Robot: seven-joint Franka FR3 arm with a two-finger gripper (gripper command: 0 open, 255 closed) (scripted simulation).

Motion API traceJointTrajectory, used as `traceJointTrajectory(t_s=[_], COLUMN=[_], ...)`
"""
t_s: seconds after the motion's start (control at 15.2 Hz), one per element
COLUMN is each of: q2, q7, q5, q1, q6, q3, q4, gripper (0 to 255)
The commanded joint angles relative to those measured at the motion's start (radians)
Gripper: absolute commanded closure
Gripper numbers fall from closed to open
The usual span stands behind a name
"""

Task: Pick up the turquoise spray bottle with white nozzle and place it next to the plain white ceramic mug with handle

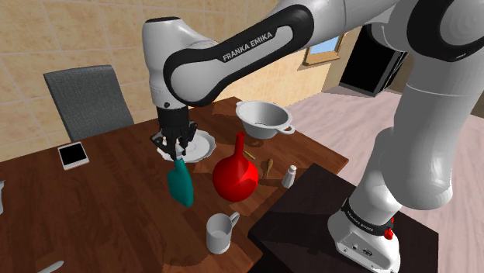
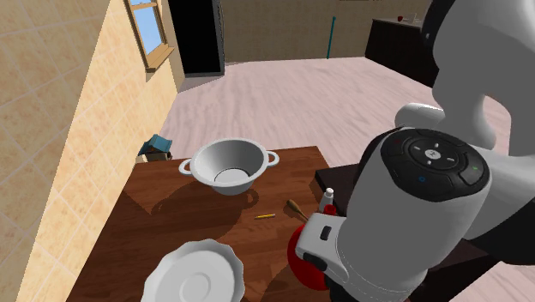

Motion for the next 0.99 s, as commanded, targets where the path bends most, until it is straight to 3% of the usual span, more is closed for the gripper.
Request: traceJointTrajectory(t_s=[0.0,0.53,0.92], q2=[0.011,0.063,0.063], q7=[0.004,0.016,0.016], q5=[-0.004,-0.022,-0.022], q1=[0.001,0.005,0.005], q6=[0.026,0.118,0.118], q3=[0.0,-0.005,-0.005], q4=[-0.014,-0.057,-0.057], gripper=[255,255,255])
